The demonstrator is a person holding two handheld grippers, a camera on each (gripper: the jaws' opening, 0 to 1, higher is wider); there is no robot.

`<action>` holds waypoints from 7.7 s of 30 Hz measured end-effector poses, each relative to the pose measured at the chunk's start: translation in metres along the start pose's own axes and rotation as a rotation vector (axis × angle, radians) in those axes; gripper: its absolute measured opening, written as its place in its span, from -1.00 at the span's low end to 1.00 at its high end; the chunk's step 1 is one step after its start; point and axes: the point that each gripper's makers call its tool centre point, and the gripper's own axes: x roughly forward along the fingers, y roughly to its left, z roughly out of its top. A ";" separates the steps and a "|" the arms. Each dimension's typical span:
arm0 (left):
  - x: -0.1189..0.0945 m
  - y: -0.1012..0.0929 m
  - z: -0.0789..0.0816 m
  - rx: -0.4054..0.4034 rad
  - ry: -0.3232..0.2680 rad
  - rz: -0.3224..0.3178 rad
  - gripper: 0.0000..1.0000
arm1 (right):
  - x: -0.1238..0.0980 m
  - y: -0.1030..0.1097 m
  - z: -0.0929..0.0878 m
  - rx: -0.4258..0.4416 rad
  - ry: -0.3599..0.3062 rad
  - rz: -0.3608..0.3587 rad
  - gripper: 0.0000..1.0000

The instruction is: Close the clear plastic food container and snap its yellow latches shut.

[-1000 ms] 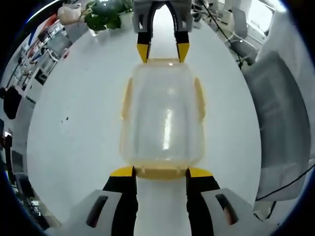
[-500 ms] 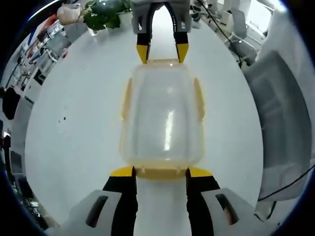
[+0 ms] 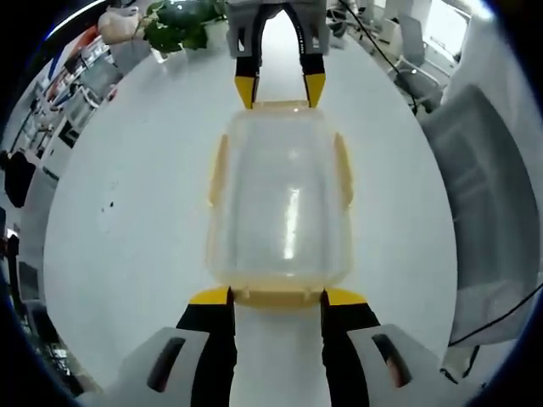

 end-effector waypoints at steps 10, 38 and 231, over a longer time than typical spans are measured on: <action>0.001 0.000 -0.017 0.015 0.012 0.019 -0.02 | 0.002 0.004 -0.007 -0.016 0.003 -0.001 -0.08; -0.031 0.013 0.010 -0.600 -0.264 0.179 -0.15 | -0.018 0.012 0.019 0.409 -0.246 -0.093 -0.14; -0.006 -0.012 0.077 -0.063 -0.188 0.016 -0.21 | -0.005 0.006 0.060 0.217 -0.102 -0.089 -0.33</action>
